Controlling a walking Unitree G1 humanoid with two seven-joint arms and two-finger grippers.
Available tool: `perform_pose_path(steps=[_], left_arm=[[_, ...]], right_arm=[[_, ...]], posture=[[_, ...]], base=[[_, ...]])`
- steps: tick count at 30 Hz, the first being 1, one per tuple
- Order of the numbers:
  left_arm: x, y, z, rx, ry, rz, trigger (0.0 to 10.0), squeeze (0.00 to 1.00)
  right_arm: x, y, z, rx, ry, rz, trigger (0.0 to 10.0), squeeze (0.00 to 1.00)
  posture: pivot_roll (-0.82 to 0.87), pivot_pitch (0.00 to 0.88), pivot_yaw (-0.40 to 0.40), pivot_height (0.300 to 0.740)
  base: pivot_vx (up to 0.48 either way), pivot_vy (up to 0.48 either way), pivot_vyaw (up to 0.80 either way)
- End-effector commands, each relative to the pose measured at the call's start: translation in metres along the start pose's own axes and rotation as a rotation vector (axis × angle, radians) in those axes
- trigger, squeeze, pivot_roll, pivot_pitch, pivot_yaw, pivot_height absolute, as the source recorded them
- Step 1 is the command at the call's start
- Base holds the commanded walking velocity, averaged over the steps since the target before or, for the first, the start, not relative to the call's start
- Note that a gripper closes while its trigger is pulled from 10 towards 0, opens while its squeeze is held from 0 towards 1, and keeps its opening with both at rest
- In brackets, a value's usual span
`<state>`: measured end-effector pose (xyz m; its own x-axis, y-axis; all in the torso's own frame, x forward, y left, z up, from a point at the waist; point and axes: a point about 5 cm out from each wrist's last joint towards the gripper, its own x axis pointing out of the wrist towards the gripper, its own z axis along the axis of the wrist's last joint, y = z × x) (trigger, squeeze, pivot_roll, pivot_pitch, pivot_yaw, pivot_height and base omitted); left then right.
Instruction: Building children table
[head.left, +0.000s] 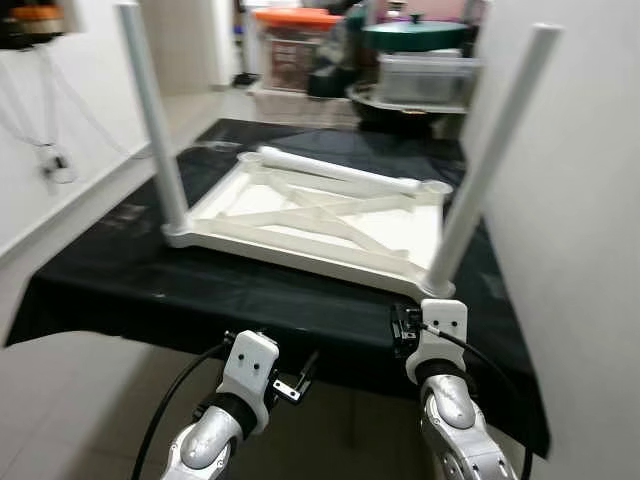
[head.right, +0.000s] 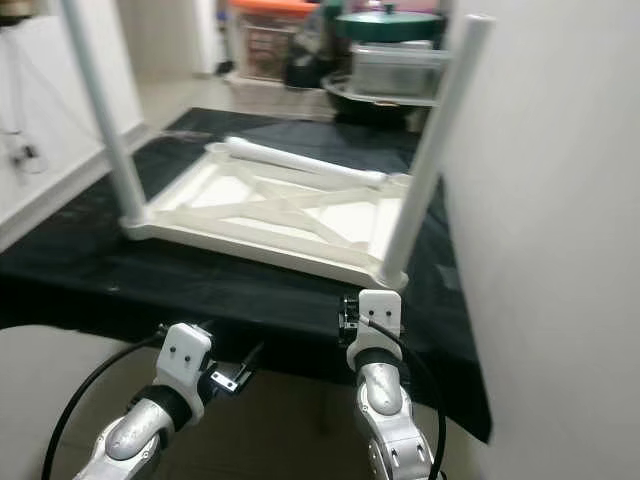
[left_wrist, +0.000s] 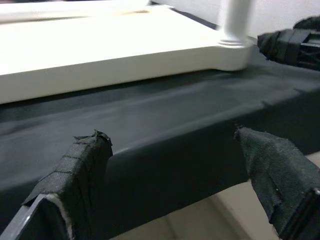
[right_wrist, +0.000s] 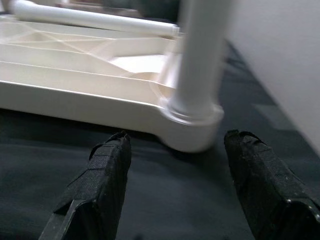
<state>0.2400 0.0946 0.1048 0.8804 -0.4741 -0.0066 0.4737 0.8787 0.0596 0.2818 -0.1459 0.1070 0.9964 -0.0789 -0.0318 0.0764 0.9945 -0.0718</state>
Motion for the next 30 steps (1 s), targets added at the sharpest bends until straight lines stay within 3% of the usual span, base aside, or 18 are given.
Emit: perform_pose_path(steps=[1,11,30], left_arm=[[0.0015,0.0017,-0.0009,0.006,0.005,0.012,10.0,0.00],[0.0026,0.0026,-0.0012,0.004,0.007,0.020,10.0,0.00],[0.0037,0.0054,-0.0017,0.004,0.021,0.041,10.0,0.00]], right_arm=[[-0.0011,0.0029,0.0025,-0.003,-0.009,0.021,10.0,0.00],[-0.0054,0.0022,0.0041,-0.005,0.001,0.043,10.0,0.00],[-0.0058,0.0036,0.0044,0.007,0.026,0.070,10.0,0.00]], posture=[[0.16,0.000,-0.041,0.740],[0.16,0.000,-0.040,0.740],[0.17,0.000,-0.043,0.740]], base=[[0.000,0.000,-0.80],[0.000,0.358,-0.80],[0.000,0.477,0.00]])
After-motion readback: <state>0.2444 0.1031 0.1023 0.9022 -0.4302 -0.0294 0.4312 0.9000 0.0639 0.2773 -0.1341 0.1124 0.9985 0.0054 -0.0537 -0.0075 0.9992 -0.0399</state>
